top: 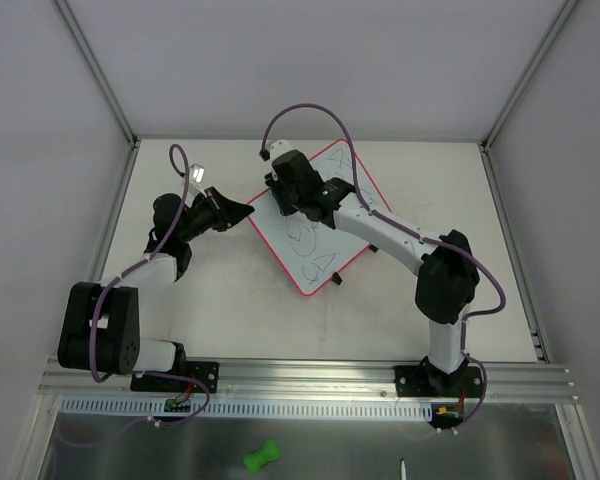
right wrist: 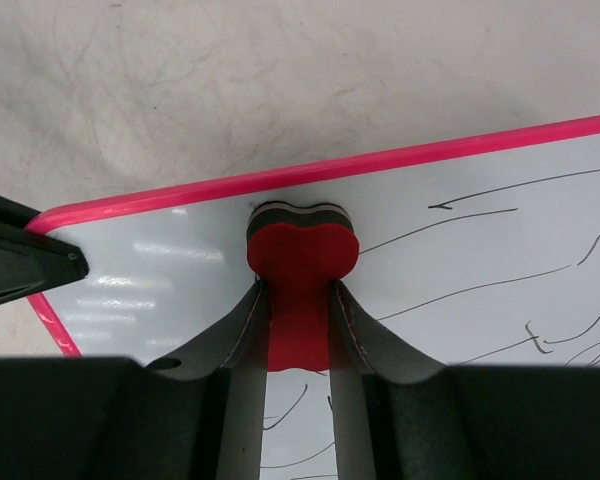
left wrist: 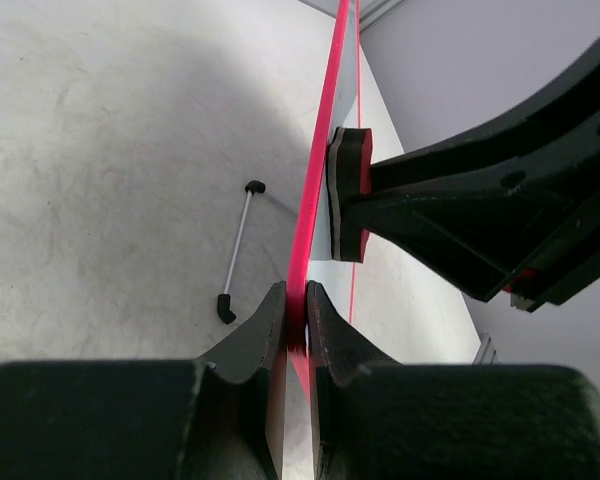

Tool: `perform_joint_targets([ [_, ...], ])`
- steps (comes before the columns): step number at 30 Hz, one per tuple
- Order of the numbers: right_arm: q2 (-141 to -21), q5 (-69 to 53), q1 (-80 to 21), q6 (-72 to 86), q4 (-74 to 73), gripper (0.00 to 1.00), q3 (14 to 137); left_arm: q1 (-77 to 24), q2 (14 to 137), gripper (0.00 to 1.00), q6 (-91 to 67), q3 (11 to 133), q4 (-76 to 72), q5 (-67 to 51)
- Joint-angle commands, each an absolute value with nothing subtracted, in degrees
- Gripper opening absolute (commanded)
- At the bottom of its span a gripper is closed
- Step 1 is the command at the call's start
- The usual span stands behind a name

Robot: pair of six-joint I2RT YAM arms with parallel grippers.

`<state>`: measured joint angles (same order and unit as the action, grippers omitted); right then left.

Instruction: Erase the whiteboard

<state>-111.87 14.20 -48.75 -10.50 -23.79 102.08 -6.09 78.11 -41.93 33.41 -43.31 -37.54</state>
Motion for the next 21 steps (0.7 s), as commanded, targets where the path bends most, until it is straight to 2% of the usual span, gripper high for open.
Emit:
perform_joint_targets([
  [1,-108.57,12.75,-52.29,-12.3,-17.68,0.0,92.86,-8.96,76.11,0.0,-39.73,35.42,-45.44,-42.72],
  [7,-100.99,9.67,-56.6,-12.57,-3.35,0.0,75.96,-8.97,76.02,0.0,-39.55,35.51,-44.91,-42.54],
  [14,-100.63,13.35,-57.66,-12.66,-3.77,0.0,76.37,-9.05,75.85,0.0,-39.46,35.51,-44.65,-42.63],
  [21,-93.79,15.81,-56.43,-12.04,-6.06,0.0,75.24,-9.05,76.2,0.0,-39.29,35.68,-43.95,-42.45],
])
